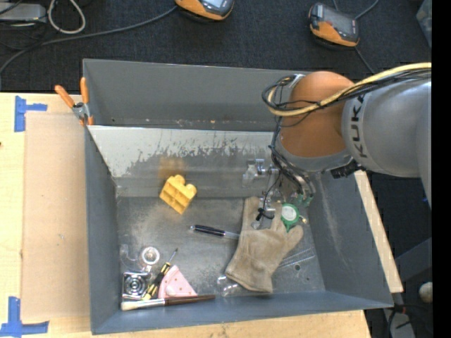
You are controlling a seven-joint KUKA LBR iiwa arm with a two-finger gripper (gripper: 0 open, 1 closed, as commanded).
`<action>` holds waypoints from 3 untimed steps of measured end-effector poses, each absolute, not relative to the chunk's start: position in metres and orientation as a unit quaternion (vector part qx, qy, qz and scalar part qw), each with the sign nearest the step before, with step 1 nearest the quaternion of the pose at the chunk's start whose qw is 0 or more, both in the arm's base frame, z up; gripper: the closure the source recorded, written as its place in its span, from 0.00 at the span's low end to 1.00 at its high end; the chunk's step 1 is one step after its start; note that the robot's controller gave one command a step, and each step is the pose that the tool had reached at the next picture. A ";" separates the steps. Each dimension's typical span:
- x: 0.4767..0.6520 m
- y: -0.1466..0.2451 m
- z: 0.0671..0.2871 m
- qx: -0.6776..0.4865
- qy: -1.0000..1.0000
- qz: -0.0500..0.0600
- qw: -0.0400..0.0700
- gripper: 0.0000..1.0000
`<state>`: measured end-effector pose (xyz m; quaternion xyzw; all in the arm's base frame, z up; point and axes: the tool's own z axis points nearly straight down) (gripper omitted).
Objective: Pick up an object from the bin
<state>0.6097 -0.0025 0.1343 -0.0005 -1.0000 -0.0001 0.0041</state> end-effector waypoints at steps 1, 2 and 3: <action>0.612 -0.002 0.139 0.000 -1.000 0.000 0.001 0.00; 0.545 -0.021 0.069 0.262 -0.965 -0.001 0.002 0.00; 0.520 -0.042 0.099 0.217 -0.976 0.000 0.000 0.00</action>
Offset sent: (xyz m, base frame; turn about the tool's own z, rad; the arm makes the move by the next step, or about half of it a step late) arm -0.0638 -0.0189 -0.0643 -0.5324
